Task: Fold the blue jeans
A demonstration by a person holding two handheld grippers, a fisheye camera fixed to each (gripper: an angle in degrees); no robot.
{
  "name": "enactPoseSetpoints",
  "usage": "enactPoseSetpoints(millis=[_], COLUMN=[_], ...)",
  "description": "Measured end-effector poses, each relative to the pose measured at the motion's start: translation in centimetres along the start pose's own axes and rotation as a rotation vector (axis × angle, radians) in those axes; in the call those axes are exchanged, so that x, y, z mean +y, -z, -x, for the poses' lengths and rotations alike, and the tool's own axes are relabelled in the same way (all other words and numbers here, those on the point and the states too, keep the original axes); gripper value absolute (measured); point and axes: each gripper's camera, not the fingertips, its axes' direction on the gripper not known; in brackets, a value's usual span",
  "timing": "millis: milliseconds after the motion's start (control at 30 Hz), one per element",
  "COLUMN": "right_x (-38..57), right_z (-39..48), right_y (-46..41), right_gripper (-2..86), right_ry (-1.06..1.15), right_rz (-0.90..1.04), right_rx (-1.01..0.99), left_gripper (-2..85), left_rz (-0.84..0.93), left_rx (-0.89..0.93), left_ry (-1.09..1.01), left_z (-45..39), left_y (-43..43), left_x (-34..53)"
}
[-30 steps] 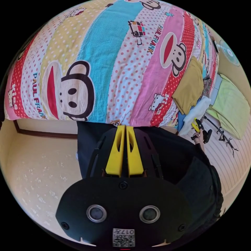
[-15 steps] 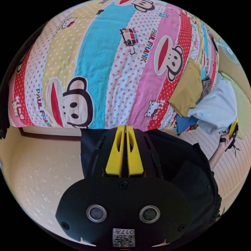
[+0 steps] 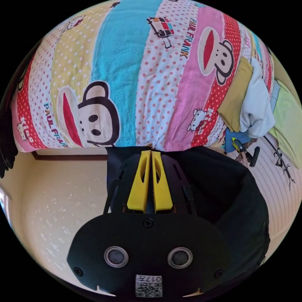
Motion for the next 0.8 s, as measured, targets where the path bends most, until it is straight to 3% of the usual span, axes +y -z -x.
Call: enactPoseSetpoints(millis=[133,267,333,633,800], right_x=[0.1,4.0,6.3,14.8,20.3], right_z=[-0.4,-3.7,-4.0,4.8,13.0], right_y=[1.9,6.6,9.2,23.8,30.2], right_gripper=[3.7,2.4,2.3,2.0,2.1], right_ry=[-0.066,-0.115,-0.039,0.647,1.282], right_rz=[-0.031,-0.283,-0.426,-0.898,-1.042], right_rx=[-0.096,-0.577,-0.683,-1.017,-1.367], left_gripper=[-0.9,-1.0,-1.0,-1.0,-0.9], left_rz=[-0.09,-0.101,-0.108,-0.123,-0.202], left_rx=[0.119,0.124,0.097,0.137,0.264], left_ry=[-0.003,-0.076,-0.154,-0.226,-0.22], left_z=[-0.4,-2.2,-3.8,-5.4,-4.4], left_y=[1.7,2.0,2.0,3.0,4.2], left_x=[-1.7,-2.7,-3.0,-5.7,-6.0])
